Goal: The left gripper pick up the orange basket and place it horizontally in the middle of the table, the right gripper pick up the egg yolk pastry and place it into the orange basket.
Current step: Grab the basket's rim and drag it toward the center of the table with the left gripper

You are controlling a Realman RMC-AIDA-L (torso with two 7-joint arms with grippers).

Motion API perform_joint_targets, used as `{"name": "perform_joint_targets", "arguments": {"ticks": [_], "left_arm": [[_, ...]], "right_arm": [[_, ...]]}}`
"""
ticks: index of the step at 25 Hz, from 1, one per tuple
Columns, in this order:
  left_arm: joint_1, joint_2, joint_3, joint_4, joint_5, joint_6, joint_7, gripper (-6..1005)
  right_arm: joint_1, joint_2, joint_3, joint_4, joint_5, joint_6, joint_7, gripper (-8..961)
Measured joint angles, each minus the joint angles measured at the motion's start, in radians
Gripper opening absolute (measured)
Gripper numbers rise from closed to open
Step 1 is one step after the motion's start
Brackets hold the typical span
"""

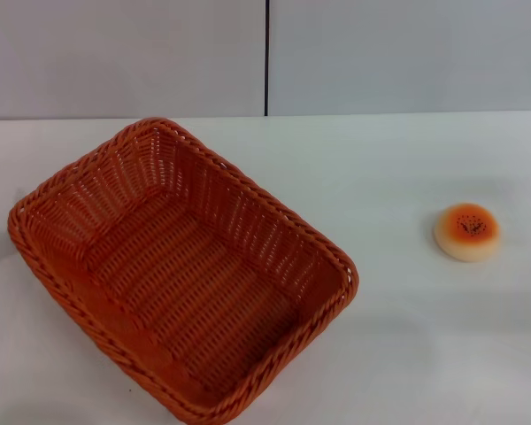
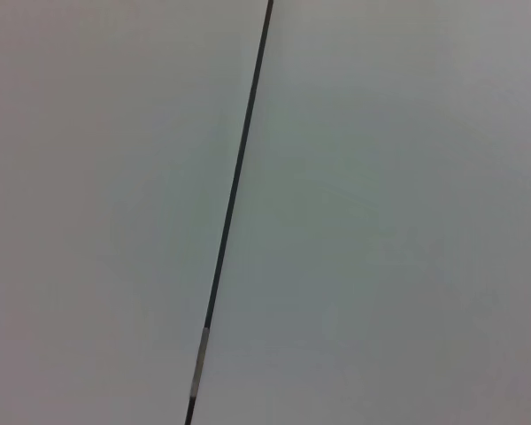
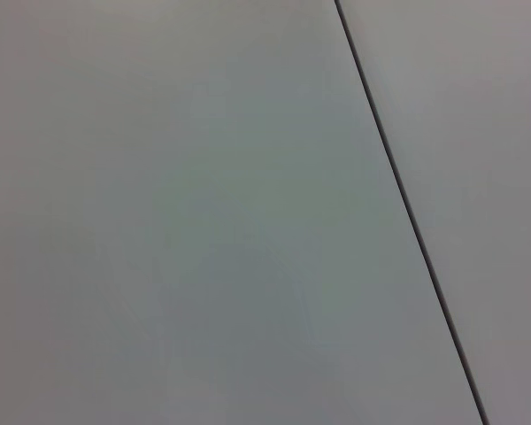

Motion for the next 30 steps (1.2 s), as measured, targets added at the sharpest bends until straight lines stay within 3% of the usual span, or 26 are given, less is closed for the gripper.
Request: {"name": "perform_joint_targets", "arguments": {"ticks": [12, 16, 19, 22, 26, 28, 30], "left_arm": [[0.0, 0.005, 0.004, 0.011, 0.0, 0.002, -0.008, 817], [-0.016, 0.009, 0.069, 0.098, 0.014, -0.003, -0.11, 818], [-0.016, 0.009, 0.069, 0.098, 0.014, -0.003, -0.11, 818], [-0.034, 0.009, 0.235, 0.395, 0.05, -0.094, -0.541, 815], [-0.034, 0.01, 0.357, 0.609, 0.102, -0.153, -0.766, 813], [-0.034, 0.015, 0.417, 0.786, 0.19, -0.171, -0.929, 813], [-0.038, 0.018, 0.435, 0.877, 0.251, -0.169, -1.012, 813]], "right_arm": [[0.003, 0.002, 0.002, 0.001, 0.0, 0.027, 0.001, 582], [-0.001, 0.002, 0.001, 0.001, 0.0, 0.022, 0.006, 582], [-0.005, 0.002, 0.0, 0.0, 0.0, 0.02, 0.027, 582], [-0.015, 0.002, 0.007, -0.001, 0.0, 0.02, 0.038, 582], [-0.021, 0.003, 0.008, 0.001, 0.0, 0.02, 0.039, 582], [-0.025, 0.003, 0.008, 0.003, 0.001, 0.019, 0.039, 582], [-0.029, 0.003, 0.009, 0.004, 0.001, 0.018, 0.039, 582]]}}
